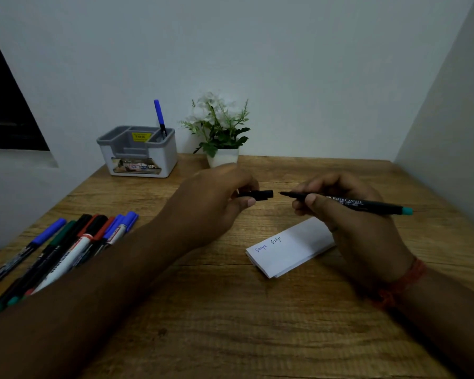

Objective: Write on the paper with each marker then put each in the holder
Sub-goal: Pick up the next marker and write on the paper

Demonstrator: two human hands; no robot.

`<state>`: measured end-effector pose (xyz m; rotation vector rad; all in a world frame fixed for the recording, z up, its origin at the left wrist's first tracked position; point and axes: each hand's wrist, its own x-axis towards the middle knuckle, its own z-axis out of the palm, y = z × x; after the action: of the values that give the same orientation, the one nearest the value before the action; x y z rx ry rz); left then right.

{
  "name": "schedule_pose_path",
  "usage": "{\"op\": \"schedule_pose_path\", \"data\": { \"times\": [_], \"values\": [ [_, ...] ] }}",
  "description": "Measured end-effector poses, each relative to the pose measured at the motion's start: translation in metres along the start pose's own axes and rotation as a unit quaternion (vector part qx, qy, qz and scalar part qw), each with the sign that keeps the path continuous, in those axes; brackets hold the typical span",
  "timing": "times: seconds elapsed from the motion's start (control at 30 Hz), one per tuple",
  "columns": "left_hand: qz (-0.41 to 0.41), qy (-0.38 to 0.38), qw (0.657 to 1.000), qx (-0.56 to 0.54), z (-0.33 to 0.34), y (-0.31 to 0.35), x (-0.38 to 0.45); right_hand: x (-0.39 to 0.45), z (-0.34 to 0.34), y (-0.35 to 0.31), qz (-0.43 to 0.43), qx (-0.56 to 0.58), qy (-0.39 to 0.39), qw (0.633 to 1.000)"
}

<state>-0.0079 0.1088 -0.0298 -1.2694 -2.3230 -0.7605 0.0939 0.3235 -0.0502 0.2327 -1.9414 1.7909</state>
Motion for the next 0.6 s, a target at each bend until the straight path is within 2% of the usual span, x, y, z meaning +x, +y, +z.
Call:
{"op": "schedule_pose_path", "data": {
  "times": [0.4,0.6],
  "values": [
    [0.052,-0.012,0.999,0.01,0.002,0.005,-0.001,0.0,0.002,0.002,0.008,-0.005,-0.032,0.999],
    [0.071,-0.015,0.997,0.007,0.003,0.011,-0.002,0.0,0.004,-0.001,0.025,-0.054,-0.029,0.998]
  ]
}}
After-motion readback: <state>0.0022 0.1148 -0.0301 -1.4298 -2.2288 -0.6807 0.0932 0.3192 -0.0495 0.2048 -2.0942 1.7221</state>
